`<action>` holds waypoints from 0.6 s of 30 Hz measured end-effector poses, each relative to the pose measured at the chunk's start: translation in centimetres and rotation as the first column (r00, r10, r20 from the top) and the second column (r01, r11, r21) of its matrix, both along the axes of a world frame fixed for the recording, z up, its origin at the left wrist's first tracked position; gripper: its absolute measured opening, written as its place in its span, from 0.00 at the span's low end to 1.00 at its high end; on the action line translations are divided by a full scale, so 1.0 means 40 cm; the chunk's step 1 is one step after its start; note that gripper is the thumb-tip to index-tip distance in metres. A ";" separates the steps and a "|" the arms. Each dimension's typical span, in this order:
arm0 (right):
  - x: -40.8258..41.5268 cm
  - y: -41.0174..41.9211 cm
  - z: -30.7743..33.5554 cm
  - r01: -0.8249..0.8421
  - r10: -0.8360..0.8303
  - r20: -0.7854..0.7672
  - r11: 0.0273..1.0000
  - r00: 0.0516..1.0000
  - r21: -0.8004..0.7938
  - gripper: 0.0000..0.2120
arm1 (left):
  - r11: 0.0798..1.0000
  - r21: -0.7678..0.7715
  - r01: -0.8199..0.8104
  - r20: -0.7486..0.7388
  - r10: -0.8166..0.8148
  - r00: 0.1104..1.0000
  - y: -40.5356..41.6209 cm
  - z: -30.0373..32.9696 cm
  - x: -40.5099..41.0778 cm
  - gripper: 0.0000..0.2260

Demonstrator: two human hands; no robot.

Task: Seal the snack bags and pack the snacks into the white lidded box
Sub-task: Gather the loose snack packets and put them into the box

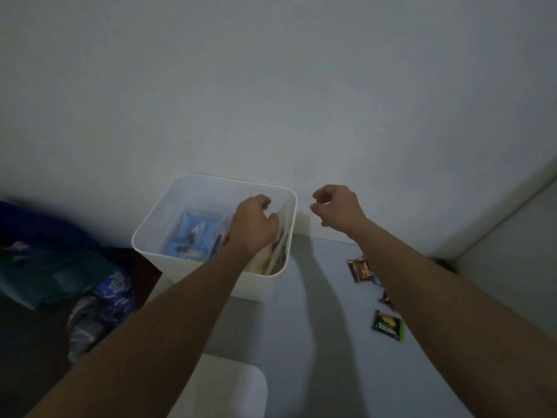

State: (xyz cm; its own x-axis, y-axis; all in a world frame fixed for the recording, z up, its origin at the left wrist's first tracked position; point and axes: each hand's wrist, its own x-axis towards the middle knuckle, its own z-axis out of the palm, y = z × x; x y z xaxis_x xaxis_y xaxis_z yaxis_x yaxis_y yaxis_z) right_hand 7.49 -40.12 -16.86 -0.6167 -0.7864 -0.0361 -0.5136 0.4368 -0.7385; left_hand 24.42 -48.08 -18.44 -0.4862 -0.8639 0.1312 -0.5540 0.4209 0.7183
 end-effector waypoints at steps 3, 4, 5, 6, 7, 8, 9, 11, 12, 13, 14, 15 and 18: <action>-0.074 0.125 -0.043 0.050 -0.051 0.003 0.995 0.999 0.085 0.14 | 0.982 -0.146 0.116 -0.028 -0.121 0.992 0.096 -0.012 -0.088 0.16; -0.097 0.168 -0.062 0.062 -0.062 -0.001 0.991 0.998 0.117 0.15 | 0.963 -0.212 0.165 0.008 -0.168 0.986 0.127 -0.022 -0.116 0.16; -0.116 0.210 -0.079 0.073 -0.072 -0.010 0.986 0.997 0.152 0.15 | 0.937 -0.268 0.225 0.061 -0.217 0.974 0.157 -0.036 -0.143 0.16; -0.135 0.253 -0.098 0.084 -0.083 -0.016 0.978 0.996 0.189 0.16 | 0.909 -0.302 0.287 0.110 -0.266 0.958 0.187 -0.056 -0.168 0.16; -0.153 0.294 -0.119 0.096 -0.094 -0.019 0.971 0.995 0.221 0.16 | 0.885 -0.311 0.346 0.150 -0.313 0.938 0.214 -0.079 -0.190 0.17; -0.169 0.334 -0.141 0.104 -0.102 -0.023 0.962 0.995 0.251 0.17 | 0.865 -0.307 0.396 0.182 -0.356 0.917 0.240 -0.108 -0.212 0.18; -0.182 0.372 -0.163 0.110 -0.104 -0.037 0.953 0.994 0.282 0.18 | 0.849 -0.294 0.439 0.207 -0.392 0.896 0.264 -0.138 -0.230 0.19; -0.204 0.445 -0.213 0.114 -0.095 -0.073 0.934 0.993 0.339 0.21 | 0.823 -0.247 0.511 0.253 -0.455 0.854 0.310 -0.201 -0.259 0.20; -0.213 0.478 -0.240 0.100 -0.073 -0.088 0.930 0.993 0.354 0.23 | 0.813 -0.220 0.540 0.282 -0.477 0.833 0.331 -0.232 -0.271 0.21; -0.221 0.509 -0.267 0.078 -0.044 -0.102 0.928 0.994 0.364 0.25 | 0.801 -0.194 0.567 0.321 -0.494 0.808 0.352 -0.266 -0.280 0.23; -0.228 0.536 -0.293 0.058 -0.017 -0.114 0.925 0.993 0.375 0.27 | 0.789 -0.167 0.591 0.360 -0.509 0.782 0.370 -0.301 -0.288 0.27; -0.236 0.559 -0.316 0.044 0.006 -0.126 0.920 0.992 0.389 0.29 | 0.780 -0.135 0.611 0.392 -0.524 0.756 0.387 -0.334 -0.296 0.30; -0.270 0.604 -0.381 0.003 0.080 -0.159 0.888 0.984 0.460 0.37 | 0.761 -0.080 0.644 0.441 -0.552 0.707 0.423 -0.399 -0.327 0.39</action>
